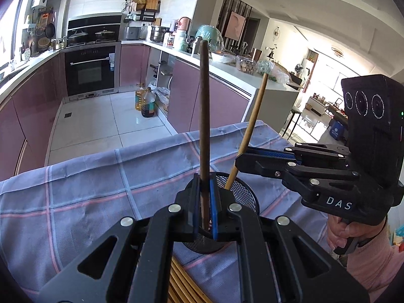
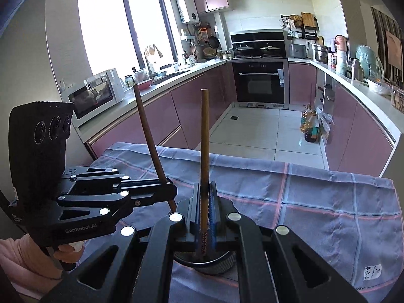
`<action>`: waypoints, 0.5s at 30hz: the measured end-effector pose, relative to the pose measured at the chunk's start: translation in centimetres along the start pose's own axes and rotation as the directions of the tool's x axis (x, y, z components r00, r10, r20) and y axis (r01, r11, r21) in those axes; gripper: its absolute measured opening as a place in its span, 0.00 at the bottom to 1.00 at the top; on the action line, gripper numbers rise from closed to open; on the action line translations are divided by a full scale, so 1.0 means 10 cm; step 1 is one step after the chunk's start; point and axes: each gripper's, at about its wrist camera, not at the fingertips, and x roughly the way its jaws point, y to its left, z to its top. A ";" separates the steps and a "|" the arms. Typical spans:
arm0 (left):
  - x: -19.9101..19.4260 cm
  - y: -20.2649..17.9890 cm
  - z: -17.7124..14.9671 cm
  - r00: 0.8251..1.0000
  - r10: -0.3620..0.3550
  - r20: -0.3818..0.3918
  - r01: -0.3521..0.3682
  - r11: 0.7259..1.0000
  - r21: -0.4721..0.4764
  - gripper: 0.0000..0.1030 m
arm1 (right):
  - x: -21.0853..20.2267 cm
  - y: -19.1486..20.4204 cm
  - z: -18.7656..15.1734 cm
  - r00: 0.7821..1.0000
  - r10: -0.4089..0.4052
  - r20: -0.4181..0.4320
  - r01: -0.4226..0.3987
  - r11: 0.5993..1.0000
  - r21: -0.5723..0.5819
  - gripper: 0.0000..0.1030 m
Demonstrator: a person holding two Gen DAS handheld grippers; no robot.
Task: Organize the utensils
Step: 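Lift the left tool's chopstick upright over the black mesh cup while the right tool does likewise, then lower the chopstick into the cup and open the left tool while the right tool releases its own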
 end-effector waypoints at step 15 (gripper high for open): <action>0.03 0.08 -0.01 0.997 0.075 0.027 -0.076 0.997 0.012 0.26 | 0.26 -0.07 0.10 0.998 -0.058 0.019 0.056 0.997 0.062 0.26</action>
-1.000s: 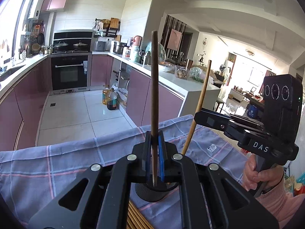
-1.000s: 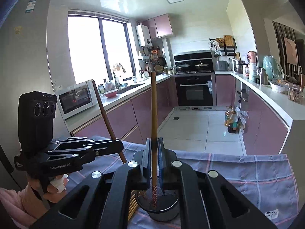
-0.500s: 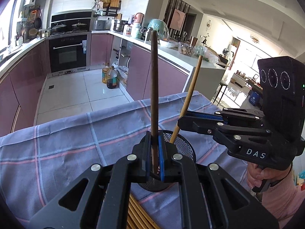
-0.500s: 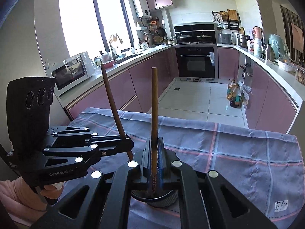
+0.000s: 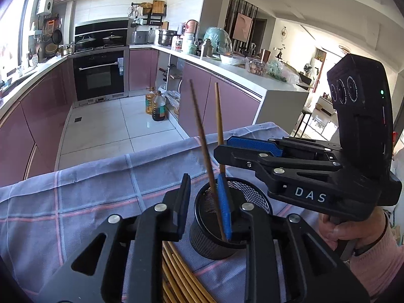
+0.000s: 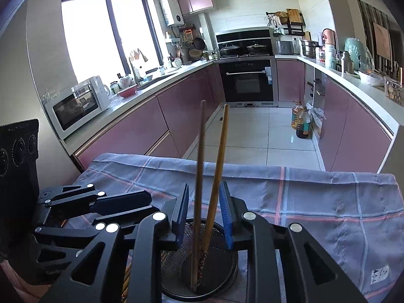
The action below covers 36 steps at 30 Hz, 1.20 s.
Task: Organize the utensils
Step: 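Lower the chopstick into the cup and open the left tool while the right tool releases its own, then withdraw both tools from the cup back to the chopstick bundle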
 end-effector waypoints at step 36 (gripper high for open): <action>-0.33 0.52 -1.57 0.975 0.120 -0.189 -0.125 0.992 -0.016 0.49 | -0.09 0.64 -1.32 0.982 0.071 -0.173 -0.073 0.997 -0.008 0.74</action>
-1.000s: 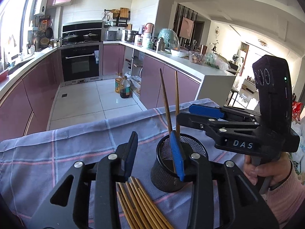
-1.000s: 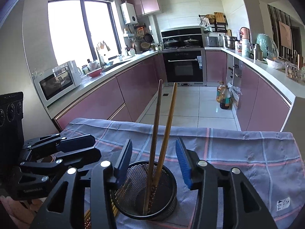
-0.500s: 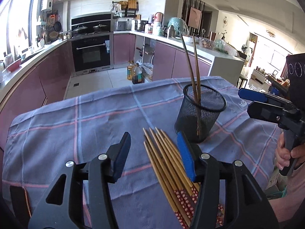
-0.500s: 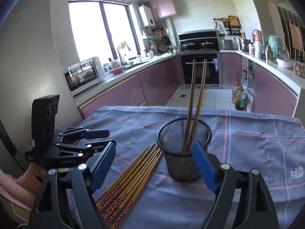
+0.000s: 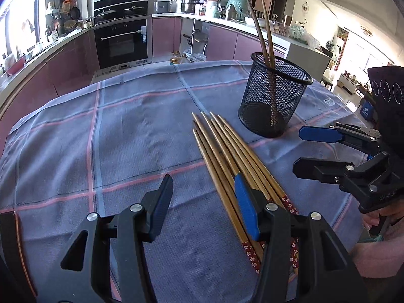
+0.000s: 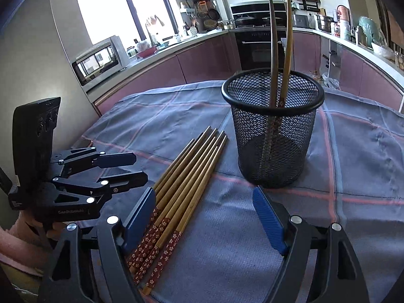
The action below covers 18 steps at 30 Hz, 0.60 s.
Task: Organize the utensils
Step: 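Withdraw both tools from the cup back to the chopstick bundle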
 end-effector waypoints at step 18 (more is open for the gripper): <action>0.15 0.04 -0.13 0.999 0.005 -0.051 -0.006 1.000 -0.005 0.47 | 0.20 0.06 -0.05 0.997 -0.042 -0.068 0.041 0.999 -0.017 0.48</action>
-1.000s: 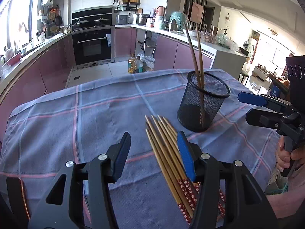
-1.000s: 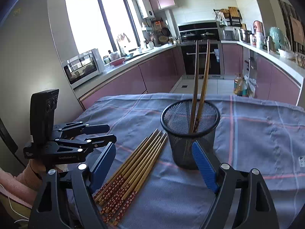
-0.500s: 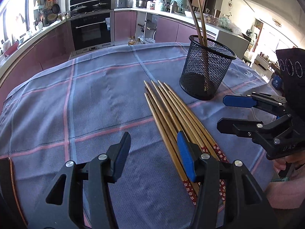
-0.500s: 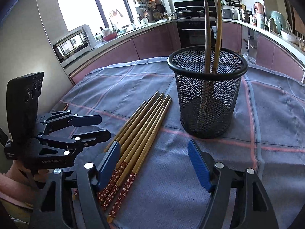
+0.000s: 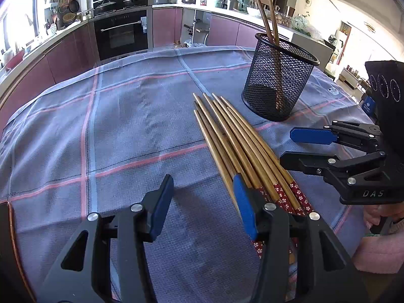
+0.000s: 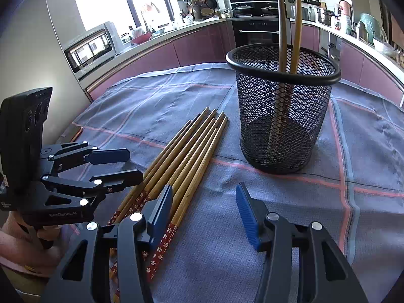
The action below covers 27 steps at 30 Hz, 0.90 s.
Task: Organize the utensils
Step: 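Withdraw both tools from the cup back to the chopstick bundle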
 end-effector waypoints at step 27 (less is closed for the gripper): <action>0.07 0.02 0.03 1.000 0.011 0.001 -0.011 1.000 0.020 0.47 | 0.12 0.02 0.05 0.996 -0.083 -0.034 0.081 0.996 -0.048 0.40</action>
